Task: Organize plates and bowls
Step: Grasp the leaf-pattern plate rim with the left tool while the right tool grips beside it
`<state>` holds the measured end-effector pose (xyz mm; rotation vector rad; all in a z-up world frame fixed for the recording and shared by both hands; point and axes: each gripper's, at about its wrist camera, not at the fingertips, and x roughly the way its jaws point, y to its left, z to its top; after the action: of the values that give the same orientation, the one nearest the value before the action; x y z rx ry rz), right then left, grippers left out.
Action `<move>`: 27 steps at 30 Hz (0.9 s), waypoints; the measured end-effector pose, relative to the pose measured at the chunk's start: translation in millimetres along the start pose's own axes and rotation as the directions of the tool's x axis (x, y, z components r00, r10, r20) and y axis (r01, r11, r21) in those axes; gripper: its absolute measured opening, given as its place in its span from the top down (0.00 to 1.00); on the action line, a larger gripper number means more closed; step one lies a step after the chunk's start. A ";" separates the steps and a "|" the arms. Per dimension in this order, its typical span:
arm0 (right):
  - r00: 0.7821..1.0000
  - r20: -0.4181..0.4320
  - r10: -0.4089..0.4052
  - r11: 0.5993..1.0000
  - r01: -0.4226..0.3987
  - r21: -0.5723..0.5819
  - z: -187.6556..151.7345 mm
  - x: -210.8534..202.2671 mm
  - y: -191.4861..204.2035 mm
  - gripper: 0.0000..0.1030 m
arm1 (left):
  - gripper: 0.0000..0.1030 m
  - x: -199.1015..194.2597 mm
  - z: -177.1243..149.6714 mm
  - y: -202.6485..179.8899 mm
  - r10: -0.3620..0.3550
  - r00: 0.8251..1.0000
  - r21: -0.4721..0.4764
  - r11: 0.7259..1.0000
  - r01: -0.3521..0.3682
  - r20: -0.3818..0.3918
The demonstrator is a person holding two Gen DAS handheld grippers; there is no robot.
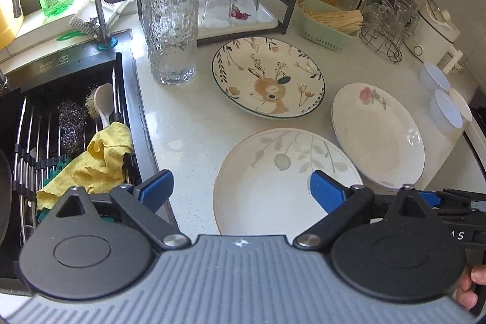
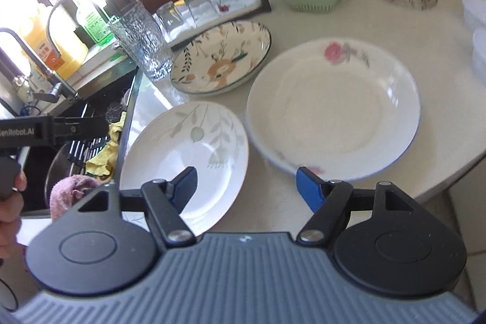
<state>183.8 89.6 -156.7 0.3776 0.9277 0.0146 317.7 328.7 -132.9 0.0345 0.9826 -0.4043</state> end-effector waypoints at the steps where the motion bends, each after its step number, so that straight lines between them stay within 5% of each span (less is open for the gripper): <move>1: 1.000 -0.009 -0.001 1.000 0.001 0.010 -1.8 3.8 2.0 0.40 | 0.12 4.7 -1.5 3.9 -0.003 1.000 0.000 1.000 0.003 -0.007; 4: 0.999 -0.027 -0.023 0.999 0.023 0.028 -6.3 14.9 7.3 0.52 | 0.17 19.4 -7.3 17.7 -0.015 0.999 -0.012 1.000 0.015 -0.028; 12: 0.999 -0.030 -0.032 0.995 0.035 0.093 -1.4 38.6 4.9 0.57 | 0.18 49.8 -15.0 54.1 -0.058 0.997 -0.124 0.991 0.052 -0.051; 19: 0.996 -0.043 -0.074 0.991 0.078 0.104 3.1 50.6 3.6 0.73 | 0.26 75.9 -4.1 47.0 -0.202 0.975 -0.121 0.974 0.191 -0.093; 27: 0.996 -0.053 -0.078 0.993 0.082 0.088 6.2 60.1 5.6 0.82 | 0.32 99.0 2.1 33.7 -0.239 0.957 -0.084 0.970 0.228 -0.162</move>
<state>225.8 103.3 -198.3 0.4247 0.9937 -0.0920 379.3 328.1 -217.5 -0.1081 1.1736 -0.5944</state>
